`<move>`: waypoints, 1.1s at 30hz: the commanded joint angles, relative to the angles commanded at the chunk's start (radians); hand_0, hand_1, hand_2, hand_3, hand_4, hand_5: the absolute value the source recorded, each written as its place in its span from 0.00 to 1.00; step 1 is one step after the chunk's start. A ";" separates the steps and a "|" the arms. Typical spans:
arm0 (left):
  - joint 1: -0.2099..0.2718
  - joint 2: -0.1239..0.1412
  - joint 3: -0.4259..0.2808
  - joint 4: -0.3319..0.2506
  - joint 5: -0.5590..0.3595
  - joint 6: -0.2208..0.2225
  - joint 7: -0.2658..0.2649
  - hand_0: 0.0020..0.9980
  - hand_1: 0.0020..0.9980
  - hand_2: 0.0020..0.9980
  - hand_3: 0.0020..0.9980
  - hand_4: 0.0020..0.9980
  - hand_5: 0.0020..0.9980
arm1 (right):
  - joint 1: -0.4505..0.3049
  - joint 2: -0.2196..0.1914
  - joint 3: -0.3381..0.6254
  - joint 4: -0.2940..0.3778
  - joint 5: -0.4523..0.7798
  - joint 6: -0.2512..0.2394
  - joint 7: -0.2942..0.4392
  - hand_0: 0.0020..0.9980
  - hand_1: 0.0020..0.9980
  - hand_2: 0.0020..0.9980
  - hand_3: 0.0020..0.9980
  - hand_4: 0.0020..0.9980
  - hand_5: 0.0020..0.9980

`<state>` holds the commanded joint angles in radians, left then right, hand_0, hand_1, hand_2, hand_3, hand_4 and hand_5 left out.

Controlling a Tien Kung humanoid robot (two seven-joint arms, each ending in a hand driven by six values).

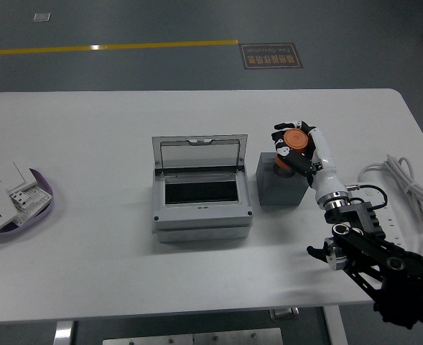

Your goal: Pick up the cylinder from the cube,place it in the box,flap close box

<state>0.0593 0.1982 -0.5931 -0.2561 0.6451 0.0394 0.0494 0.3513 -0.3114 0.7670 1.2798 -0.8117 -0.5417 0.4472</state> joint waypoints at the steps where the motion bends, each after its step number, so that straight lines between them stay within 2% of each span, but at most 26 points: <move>1: 0.000 0.000 0.001 0.000 -0.001 0.000 0.000 0.59 0.62 0.61 0.64 0.69 0.22 | -0.003 -0.004 0.002 0.014 -0.012 -0.008 -0.002 0.49 0.48 0.41 0.35 0.00 0.00; 4: 0.001 -0.001 0.004 0.001 -0.004 0.001 0.000 0.59 0.62 0.61 0.64 0.69 0.22 | -0.012 -0.019 0.005 0.090 -0.076 -0.043 -0.031 0.49 0.48 0.41 0.35 0.00 0.00; 5: 0.001 -0.001 0.004 0.001 -0.004 0.001 0.000 0.59 0.62 0.61 0.64 0.69 0.22 | -0.012 -0.023 0.001 0.116 -0.106 -0.053 -0.051 0.35 0.39 0.38 0.27 0.01 0.00; 7: 0.001 -0.002 0.006 0.001 -0.005 0.001 0.001 0.59 0.62 0.61 0.64 0.69 0.22 | -0.009 -0.026 -0.010 0.172 -0.180 -0.061 -0.101 0.35 0.39 0.38 0.27 0.01 0.00; 10: 0.000 -0.002 0.007 0.001 -0.007 0.001 0.001 0.59 0.62 0.61 0.64 0.69 0.22 | 0.009 -0.022 -0.037 0.249 -0.291 -0.035 -0.189 0.35 0.39 0.38 0.27 0.01 0.00; 11: 0.000 -0.002 0.008 0.001 -0.007 0.001 0.001 0.60 0.62 0.61 0.64 0.69 0.22 | 0.018 -0.019 -0.049 0.275 -0.333 -0.025 -0.222 0.10 0.23 0.32 0.23 0.00 0.00; 15: 0.000 -0.002 0.013 0.002 -0.010 0.001 0.002 0.60 0.62 0.61 0.64 0.69 0.22 | 0.075 0.001 -0.109 0.343 -0.488 0.037 -0.359 0.10 0.23 0.32 0.23 0.00 0.00; 16: 0.000 -0.002 0.015 0.002 -0.011 0.001 0.002 0.60 0.62 0.61 0.64 0.69 0.22 | 0.091 0.007 -0.123 0.344 -0.524 0.057 -0.394 0.10 0.23 0.32 0.23 0.00 0.00; 17: 0.000 -0.002 0.017 0.002 -0.012 0.001 0.002 0.60 0.62 0.61 0.64 0.70 0.22 | 0.110 0.014 -0.138 0.343 -0.566 0.082 -0.436 0.02 0.18 0.30 0.22 0.00 0.00; 26: -0.002 -0.001 0.028 0.003 -0.020 0.001 0.003 0.60 0.62 0.61 0.64 0.70 0.23 | 0.225 0.070 -0.233 0.278 -0.916 0.296 -0.766 0.00 0.17 0.31 0.22 0.00 0.00; 31: -0.001 -0.001 0.029 0.003 -0.019 0.001 0.004 0.60 0.62 0.61 0.64 0.70 0.23 | 0.255 0.084 -0.275 0.236 -1.060 0.389 -0.896 0.02 0.20 0.35 0.26 0.00 0.00; 33: 0.002 0.000 0.029 0.004 -0.017 0.002 0.004 0.60 0.62 0.61 0.64 0.70 0.23 | 0.260 0.089 -0.287 0.219 -1.103 0.407 -0.937 0.02 0.20 0.35 0.26 0.00 0.00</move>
<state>0.0609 0.1981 -0.5645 -0.2521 0.6277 0.0409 0.0533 0.6110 -0.2224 0.4804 1.4989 -1.9143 -0.1342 -0.4901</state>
